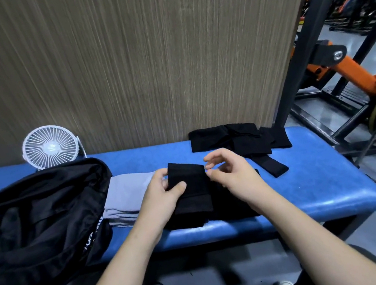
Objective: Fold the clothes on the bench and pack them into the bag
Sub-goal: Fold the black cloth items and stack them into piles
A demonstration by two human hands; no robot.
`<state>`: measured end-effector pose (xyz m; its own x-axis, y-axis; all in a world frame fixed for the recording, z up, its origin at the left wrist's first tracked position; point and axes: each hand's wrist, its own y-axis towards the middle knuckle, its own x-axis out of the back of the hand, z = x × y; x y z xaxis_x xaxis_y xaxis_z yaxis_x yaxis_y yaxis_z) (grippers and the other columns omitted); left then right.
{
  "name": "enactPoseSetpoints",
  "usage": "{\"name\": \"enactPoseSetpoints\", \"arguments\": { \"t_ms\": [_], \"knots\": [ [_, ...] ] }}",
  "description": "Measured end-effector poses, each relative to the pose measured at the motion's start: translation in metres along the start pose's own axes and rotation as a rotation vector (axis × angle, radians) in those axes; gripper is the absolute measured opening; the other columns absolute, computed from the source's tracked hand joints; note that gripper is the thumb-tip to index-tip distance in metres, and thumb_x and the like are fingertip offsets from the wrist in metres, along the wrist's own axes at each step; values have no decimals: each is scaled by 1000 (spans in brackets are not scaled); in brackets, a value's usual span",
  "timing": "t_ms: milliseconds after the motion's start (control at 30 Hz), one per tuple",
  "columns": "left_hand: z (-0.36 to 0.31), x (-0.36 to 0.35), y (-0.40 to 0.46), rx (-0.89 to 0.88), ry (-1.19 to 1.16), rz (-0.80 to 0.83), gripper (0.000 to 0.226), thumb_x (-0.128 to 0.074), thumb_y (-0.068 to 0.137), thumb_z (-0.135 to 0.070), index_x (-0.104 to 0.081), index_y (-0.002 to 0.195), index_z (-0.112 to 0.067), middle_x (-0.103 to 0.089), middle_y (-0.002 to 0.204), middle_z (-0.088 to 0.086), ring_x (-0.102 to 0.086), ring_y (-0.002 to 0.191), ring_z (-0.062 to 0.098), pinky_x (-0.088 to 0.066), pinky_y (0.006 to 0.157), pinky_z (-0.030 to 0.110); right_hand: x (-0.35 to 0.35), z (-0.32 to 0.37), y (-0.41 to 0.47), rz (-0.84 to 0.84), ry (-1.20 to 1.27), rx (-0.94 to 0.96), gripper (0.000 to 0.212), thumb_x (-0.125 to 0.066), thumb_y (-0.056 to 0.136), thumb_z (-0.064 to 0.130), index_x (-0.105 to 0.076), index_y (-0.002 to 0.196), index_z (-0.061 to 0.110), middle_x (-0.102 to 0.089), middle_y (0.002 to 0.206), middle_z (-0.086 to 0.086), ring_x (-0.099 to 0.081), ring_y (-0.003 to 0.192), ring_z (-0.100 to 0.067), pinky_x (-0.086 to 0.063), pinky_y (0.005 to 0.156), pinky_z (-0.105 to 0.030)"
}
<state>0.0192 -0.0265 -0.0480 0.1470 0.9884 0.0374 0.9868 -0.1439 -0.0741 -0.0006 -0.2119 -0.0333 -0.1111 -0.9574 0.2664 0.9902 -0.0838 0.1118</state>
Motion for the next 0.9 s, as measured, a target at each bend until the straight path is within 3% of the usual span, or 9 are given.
{"name": "enactPoseSetpoints", "arguments": {
  "t_ms": [67, 133, 200, 300, 433, 567, 767, 900],
  "knots": [
    [-2, 6, 0, -7, -53, -30, 38, -63, 92, -4, -52, 123, -25, -76, 104, 4, -73, 97, 20, -56, 91, 43, -2, -3, 3, 3, -112, 2, 23, -69, 90, 13, -63, 108, 26, -65, 106, -1, -54, 75, -11, -46, 69, -15],
    [-4, 11, -1, -33, -44, -25, 49, -62, 93, -5, -47, 130, -33, -76, 101, 3, -73, 96, 21, -57, 89, 41, -8, -4, 4, 51, -50, -35, 27, -71, 89, 18, -62, 110, 33, -65, 107, -2, -54, 76, -13, -47, 72, -20],
    [-3, 13, 1, -43, 6, -19, 55, -60, 94, -8, -43, 134, -43, -77, 96, 5, -73, 93, 25, -57, 87, 43, -15, -3, 6, 79, 2, -59, 31, -72, 87, 18, -62, 109, 37, -63, 105, -1, -53, 69, -14, -47, 66, -27],
    [0, 13, 6, -68, 101, -34, 54, -59, 94, -12, -43, 131, -48, -76, 93, 0, -72, 89, 23, -57, 88, 46, -23, -6, 13, 57, -74, -48, 31, -72, 85, 12, -63, 108, 33, -59, 104, 0, -47, 60, -13, -44, 60, -25],
    [4, 9, 7, -287, 653, -150, 46, -56, 95, -23, -46, 137, -39, -68, 116, -7, -57, 108, 14, -40, 101, 34, -31, -10, 20, 46, -269, -16, 28, -73, 85, 14, -65, 109, 26, -58, 104, 4, -47, 56, -6, -40, 62, -16],
    [9, 9, 12, -398, 984, -237, 45, -54, 95, -31, -47, 139, -36, -64, 122, -9, -46, 122, 18, -20, 104, 33, -34, -10, 20, 60, -423, 8, 30, -71, 88, 18, -63, 117, 24, -58, 112, 1, -56, 73, -10, -41, 72, -20],
    [16, 4, 19, -417, 1164, -175, 42, -52, 95, -38, -48, 137, -37, -65, 112, -7, -46, 121, 20, -10, 114, 40, -33, -9, 21, 71, -557, 4, 37, -67, 91, 18, -61, 127, 18, -56, 119, 0, -56, 96, -13, -38, 84, -19],
    [21, 3, 21, -405, 1265, -120, 46, -54, 93, -43, -49, 138, -39, -56, 122, -2, -36, 131, 22, -1, 115, 43, -36, -12, 19, 104, -617, -9, 38, -66, 89, 21, -59, 126, 17, -54, 121, -4, -57, 109, -19, -38, 88, -20]
  ]
}}
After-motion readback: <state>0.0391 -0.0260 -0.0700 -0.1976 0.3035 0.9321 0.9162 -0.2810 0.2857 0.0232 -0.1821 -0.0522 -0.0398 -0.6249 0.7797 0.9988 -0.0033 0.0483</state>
